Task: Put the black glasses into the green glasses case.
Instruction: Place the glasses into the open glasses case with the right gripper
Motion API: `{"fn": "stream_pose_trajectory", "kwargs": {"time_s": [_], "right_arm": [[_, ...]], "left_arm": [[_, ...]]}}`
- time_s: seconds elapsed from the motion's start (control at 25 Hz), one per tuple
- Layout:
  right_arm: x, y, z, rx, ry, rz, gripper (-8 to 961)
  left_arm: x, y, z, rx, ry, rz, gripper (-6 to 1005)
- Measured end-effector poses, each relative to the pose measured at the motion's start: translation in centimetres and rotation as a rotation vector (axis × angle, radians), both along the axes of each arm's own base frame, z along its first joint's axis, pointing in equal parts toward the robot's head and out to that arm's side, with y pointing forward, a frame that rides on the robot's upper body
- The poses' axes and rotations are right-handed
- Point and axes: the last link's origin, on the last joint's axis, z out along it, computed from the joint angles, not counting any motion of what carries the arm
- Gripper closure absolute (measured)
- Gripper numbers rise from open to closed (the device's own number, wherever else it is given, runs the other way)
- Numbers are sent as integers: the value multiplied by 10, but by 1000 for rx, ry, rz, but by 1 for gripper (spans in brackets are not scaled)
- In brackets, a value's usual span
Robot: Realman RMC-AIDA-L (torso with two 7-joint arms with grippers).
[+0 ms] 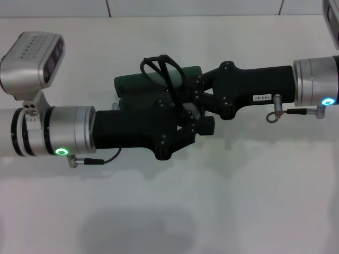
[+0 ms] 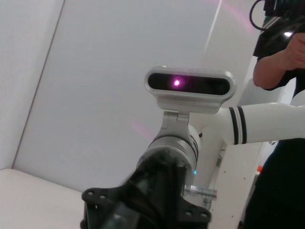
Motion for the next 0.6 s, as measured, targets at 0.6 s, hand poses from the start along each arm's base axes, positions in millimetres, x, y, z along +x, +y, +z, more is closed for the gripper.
{"fn": "stream_pose_trajectory", "kwargs": {"time_s": [0.6], "right_arm": [[-15,38,-4,224,-291,162,891]], "left_arm": [[-68,-21,18,42,147,171,1001]]}}
